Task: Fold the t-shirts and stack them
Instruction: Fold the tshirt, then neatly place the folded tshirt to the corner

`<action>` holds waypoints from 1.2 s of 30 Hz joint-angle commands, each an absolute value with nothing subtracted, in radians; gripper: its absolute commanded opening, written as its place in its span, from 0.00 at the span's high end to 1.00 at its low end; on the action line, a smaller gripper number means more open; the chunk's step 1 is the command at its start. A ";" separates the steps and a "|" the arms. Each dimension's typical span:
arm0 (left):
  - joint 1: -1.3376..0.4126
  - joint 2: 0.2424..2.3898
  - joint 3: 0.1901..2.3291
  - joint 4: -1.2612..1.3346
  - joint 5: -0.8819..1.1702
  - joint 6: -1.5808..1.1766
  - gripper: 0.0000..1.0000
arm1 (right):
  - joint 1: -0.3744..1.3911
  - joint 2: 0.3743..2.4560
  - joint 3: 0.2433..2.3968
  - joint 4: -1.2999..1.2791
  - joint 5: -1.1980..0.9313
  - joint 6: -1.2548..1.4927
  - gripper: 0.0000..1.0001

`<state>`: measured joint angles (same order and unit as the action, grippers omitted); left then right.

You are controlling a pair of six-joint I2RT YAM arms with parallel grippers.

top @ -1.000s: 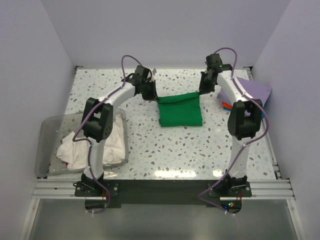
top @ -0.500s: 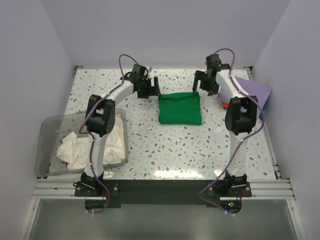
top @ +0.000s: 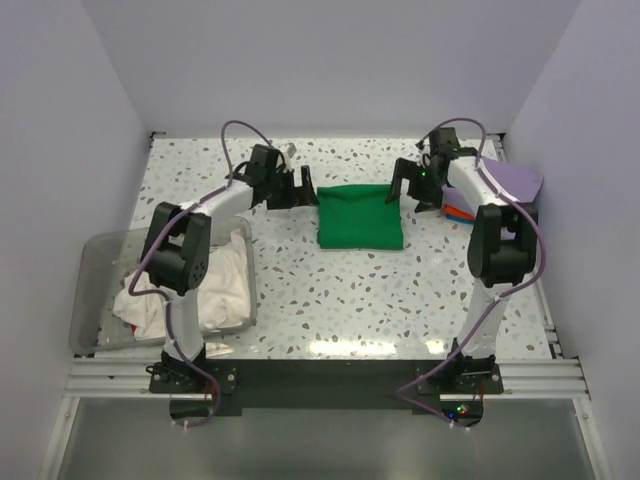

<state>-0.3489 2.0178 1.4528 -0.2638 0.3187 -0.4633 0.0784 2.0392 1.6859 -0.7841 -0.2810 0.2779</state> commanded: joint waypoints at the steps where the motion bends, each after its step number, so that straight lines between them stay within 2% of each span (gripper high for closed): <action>1: -0.354 1.937 1.405 -0.101 0.363 -0.479 0.00 | 0.058 1.933 1.606 -0.684 -0.368 0.252 0.01; 7: -0.368 2.012 1.433 -0.120 0.385 -0.497 0.02 | 0.040 1.913 1.503 -0.649 -0.423 0.219 0.01; 11: -0.373 2.045 1.443 -0.117 0.393 -0.512 0.09 | 0.029 1.913 1.453 -0.615 -0.459 0.196 0.01; 18: -0.383 2.098 1.468 -0.109 0.399 -0.520 0.28 | 0.003 1.950 1.402 -0.537 -0.549 0.202 0.01; 29: -0.390 2.171 1.482 -0.057 0.430 -0.557 0.40 | 0.003 2.039 1.394 -0.456 -0.580 0.215 0.01; 35: -0.394 2.203 1.486 -0.080 0.423 -0.558 0.64 | 0.003 2.100 1.407 -0.453 -0.586 0.198 0.01; 36: -0.394 2.212 1.488 -0.089 0.420 -0.558 0.74 | 0.003 2.108 1.404 -0.448 -0.595 0.196 0.01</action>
<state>-0.3882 2.1792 1.4624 -0.0864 0.4263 -0.5598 0.0010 2.0418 1.4063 -0.4812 -0.5964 0.2230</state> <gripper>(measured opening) 0.355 0.986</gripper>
